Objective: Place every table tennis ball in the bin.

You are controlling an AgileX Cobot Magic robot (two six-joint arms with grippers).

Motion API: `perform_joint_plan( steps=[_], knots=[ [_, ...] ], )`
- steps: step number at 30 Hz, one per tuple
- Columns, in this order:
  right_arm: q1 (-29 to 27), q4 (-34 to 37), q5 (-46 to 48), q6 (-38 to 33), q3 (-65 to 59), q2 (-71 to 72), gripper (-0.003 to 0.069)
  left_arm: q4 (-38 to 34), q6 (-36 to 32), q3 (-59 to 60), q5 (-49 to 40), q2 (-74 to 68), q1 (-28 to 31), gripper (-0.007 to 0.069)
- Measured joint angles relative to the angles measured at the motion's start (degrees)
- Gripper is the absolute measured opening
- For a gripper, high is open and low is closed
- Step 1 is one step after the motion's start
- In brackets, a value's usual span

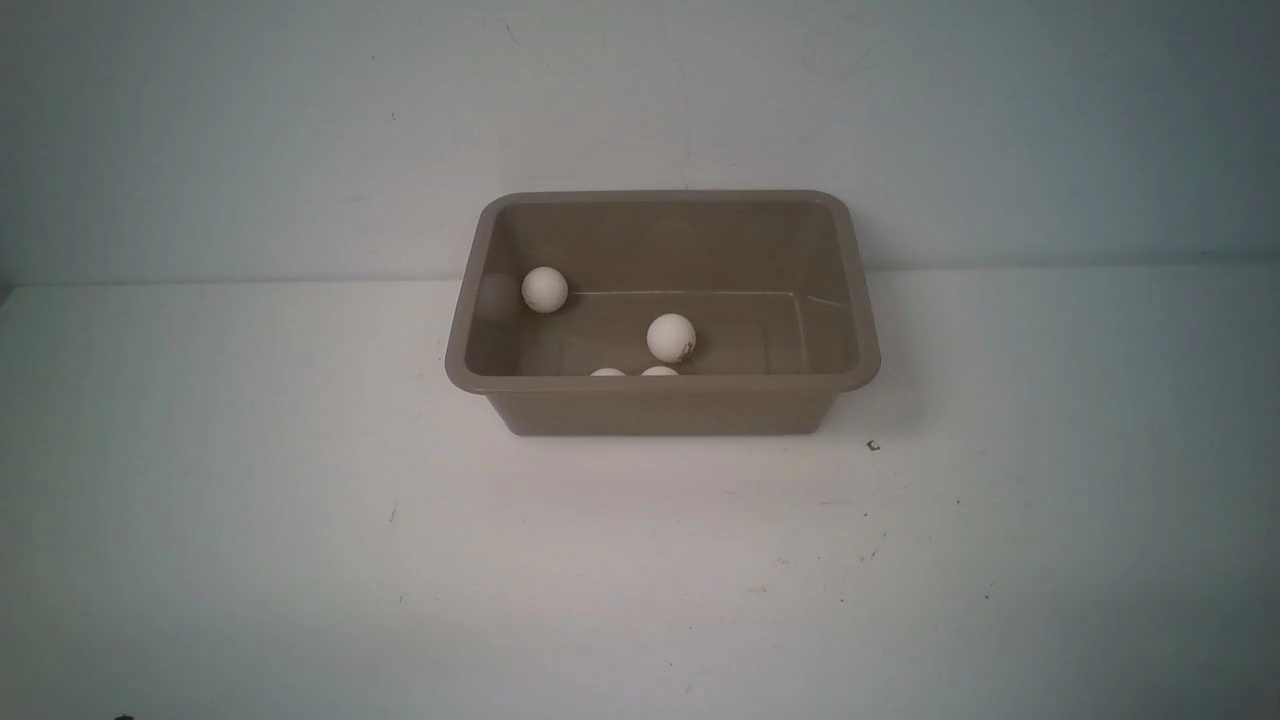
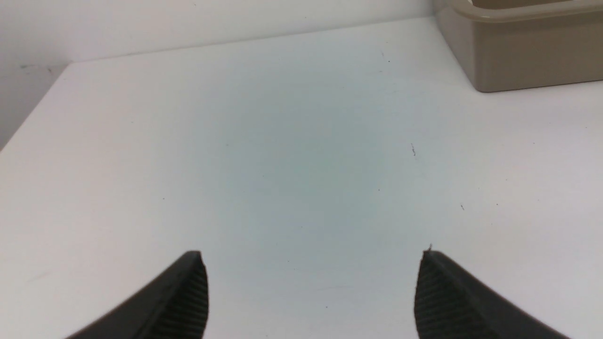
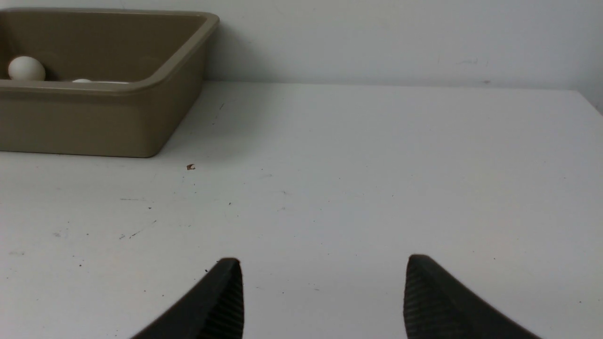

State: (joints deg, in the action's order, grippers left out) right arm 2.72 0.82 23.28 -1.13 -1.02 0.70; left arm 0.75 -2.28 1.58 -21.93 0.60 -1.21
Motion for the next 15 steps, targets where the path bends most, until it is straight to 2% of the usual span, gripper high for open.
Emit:
perform_joint_plan(
  steps=[15],
  knots=[
    [0.0, -0.02, 0.0, -0.43, 0.0, 0.0, 0.0421, 0.0, 0.0, 0.0, 0.0, 0.0, 0.0, 0.0531]
  ],
)
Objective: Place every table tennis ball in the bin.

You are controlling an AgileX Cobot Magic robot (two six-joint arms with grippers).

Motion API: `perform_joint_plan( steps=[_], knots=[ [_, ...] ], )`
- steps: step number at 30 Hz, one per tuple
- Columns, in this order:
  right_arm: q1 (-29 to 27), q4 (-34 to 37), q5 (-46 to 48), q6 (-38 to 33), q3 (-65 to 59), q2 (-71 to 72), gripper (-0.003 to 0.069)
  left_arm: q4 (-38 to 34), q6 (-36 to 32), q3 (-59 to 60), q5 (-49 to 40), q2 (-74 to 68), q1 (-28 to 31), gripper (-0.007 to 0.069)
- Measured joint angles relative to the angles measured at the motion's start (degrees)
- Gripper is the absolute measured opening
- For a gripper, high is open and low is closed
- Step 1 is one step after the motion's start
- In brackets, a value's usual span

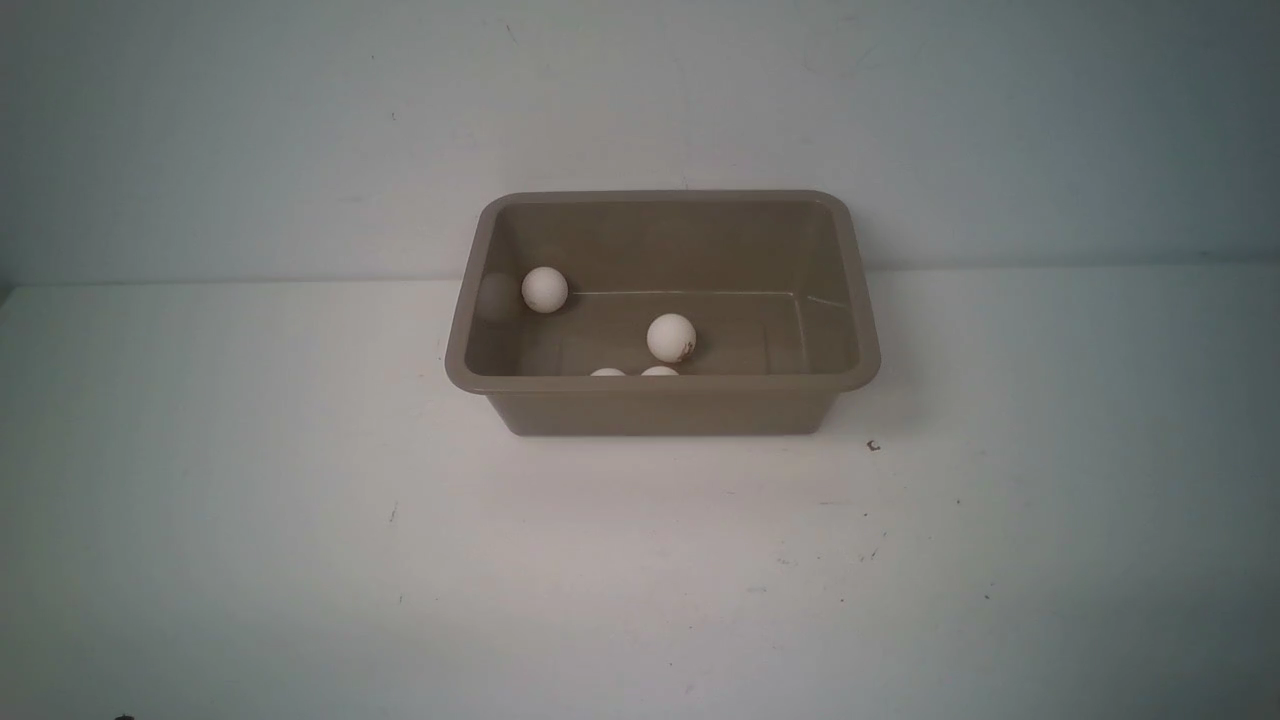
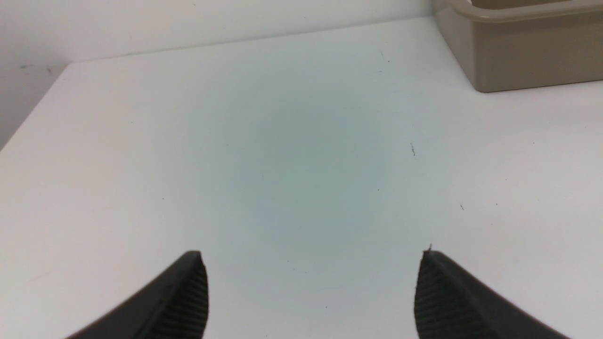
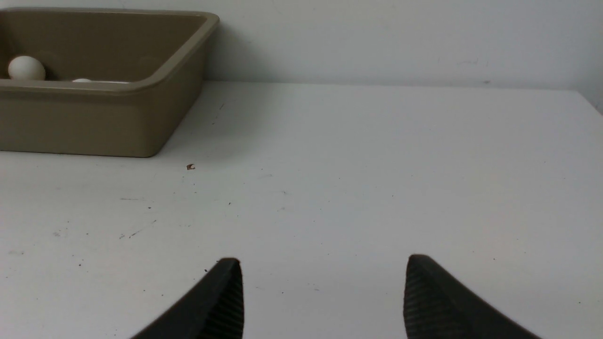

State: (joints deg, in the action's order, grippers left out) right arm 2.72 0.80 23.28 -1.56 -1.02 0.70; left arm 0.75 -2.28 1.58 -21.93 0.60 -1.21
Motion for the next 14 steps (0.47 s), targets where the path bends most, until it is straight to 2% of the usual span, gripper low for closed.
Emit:
perform_joint_plan(
  steps=[14],
  knots=[
    [0.0, 0.0, 0.0, -0.85, 0.0, 0.0, 0.0421, 0.0, 0.0, 0.0, 0.0, 0.0, 0.0, 0.0531]
  ],
)
